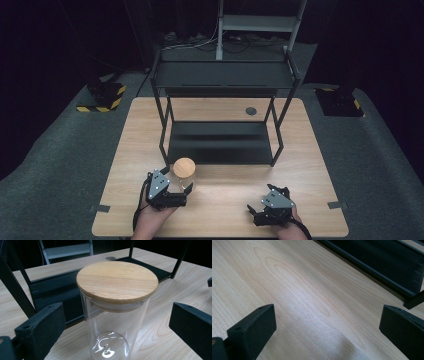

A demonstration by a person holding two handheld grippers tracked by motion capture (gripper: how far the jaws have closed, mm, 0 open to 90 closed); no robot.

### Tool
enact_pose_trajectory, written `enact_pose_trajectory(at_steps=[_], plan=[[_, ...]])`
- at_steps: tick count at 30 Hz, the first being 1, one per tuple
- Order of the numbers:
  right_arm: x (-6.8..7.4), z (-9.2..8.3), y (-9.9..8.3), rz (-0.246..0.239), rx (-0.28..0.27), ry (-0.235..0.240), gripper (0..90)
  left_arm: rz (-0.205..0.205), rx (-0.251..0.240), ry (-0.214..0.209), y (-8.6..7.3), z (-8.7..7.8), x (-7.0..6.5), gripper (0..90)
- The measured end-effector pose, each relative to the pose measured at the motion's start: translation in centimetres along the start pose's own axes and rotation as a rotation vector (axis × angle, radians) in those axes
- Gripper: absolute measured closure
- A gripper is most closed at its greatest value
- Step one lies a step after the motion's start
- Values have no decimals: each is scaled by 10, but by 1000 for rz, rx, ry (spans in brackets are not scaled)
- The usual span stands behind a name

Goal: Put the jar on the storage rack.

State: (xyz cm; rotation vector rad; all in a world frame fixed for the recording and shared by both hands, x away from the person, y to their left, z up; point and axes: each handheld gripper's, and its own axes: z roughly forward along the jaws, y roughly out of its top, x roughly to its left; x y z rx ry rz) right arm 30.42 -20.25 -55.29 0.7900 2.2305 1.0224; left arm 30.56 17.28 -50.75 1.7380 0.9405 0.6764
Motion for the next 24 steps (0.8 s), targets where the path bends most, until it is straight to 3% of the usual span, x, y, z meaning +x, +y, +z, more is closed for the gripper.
enact_pose_trajectory(at_steps=[24], plan=[[-1, 0, 0, 4, -4, 5, 0, -11, -16, 11, 3, 14, -1, 9]])
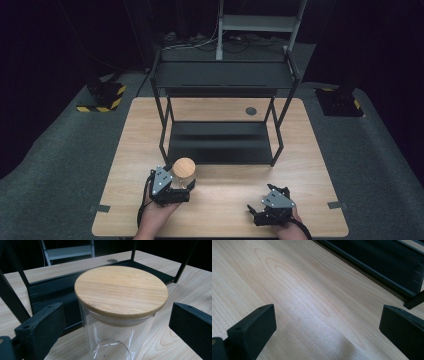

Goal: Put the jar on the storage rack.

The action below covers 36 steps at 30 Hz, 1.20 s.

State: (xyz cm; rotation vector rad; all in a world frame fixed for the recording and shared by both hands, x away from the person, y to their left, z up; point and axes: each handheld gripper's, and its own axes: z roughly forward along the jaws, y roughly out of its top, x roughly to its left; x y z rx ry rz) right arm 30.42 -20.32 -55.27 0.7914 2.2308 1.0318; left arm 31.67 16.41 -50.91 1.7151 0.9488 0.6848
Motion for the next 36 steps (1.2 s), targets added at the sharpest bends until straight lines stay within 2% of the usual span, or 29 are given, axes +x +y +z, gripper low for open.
enact_pose_trajectory(at_steps=[27, 36], plan=[[0, 0, 0, 3, -4, 4, 0, -28, -6, 14, 0, 11, 1, 21], [0, 0, 0, 2, -5, 3, 0, -17, -19, 22, -2, 10, 0, 93]])
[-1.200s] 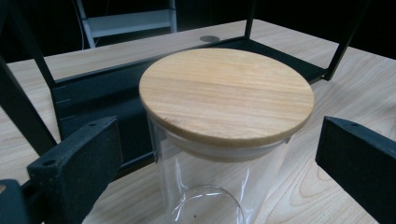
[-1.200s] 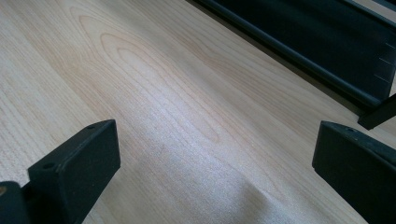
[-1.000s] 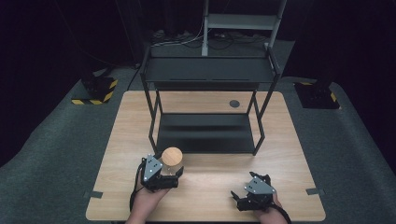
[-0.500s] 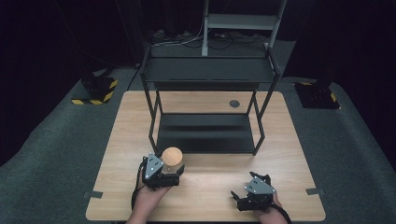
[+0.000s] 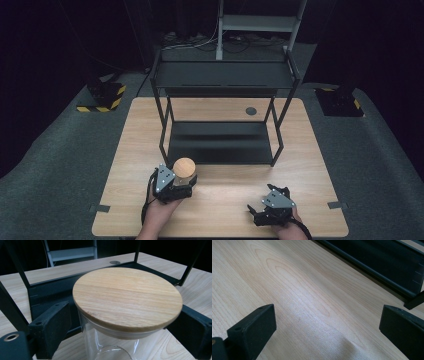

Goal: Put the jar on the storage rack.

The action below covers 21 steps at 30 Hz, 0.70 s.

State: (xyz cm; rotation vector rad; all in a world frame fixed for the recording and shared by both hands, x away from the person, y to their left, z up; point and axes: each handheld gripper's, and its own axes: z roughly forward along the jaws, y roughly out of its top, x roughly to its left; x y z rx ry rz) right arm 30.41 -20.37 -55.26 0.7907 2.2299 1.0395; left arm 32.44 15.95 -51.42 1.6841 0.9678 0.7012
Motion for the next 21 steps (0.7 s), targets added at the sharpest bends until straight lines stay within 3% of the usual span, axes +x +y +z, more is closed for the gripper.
enact_pose_trajectory(at_steps=[14, 21], plan=[[0, 0, 0, 1, -1, 1, 0, 11, -1, 8, -3, 0, 1, 172], [0, 0, 0, 3, -1, 2, 0, 23, -12, -10, -4, -1, 0, 242]])
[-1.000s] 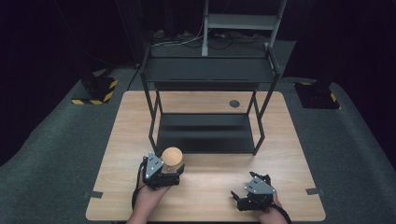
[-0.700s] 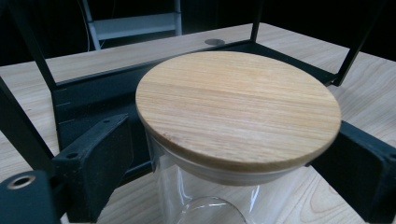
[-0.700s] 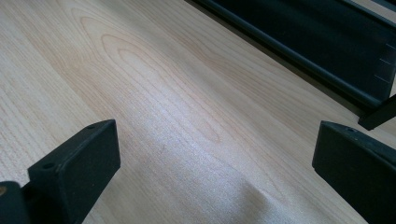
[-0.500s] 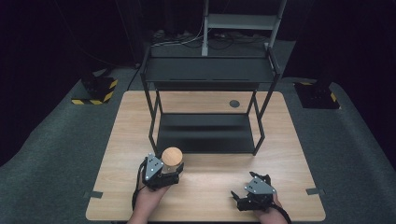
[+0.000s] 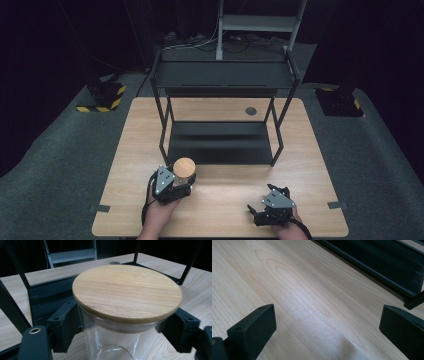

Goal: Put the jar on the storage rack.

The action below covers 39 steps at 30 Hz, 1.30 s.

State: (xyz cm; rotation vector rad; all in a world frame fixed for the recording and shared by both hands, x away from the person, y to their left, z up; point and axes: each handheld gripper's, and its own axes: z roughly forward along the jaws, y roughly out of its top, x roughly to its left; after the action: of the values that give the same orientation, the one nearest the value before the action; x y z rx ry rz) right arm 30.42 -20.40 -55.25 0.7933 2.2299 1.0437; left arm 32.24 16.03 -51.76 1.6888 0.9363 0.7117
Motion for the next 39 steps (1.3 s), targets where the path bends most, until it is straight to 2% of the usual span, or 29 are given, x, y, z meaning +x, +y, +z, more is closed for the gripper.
enact_pose_trajectory(at_steps=[25, 28, 39], plan=[[0, 0, 0, 2, -1, 1, 0, 18, 5, 2, 2, 0, 0, 264], [0, 0, 0, 4, -4, 1, 0, 14, -12, 5, 6, -2, 0, 264], [0, 0, 0, 6, -1, 2, 0, 30, -27, 15, 21, -7, 0, 264]])
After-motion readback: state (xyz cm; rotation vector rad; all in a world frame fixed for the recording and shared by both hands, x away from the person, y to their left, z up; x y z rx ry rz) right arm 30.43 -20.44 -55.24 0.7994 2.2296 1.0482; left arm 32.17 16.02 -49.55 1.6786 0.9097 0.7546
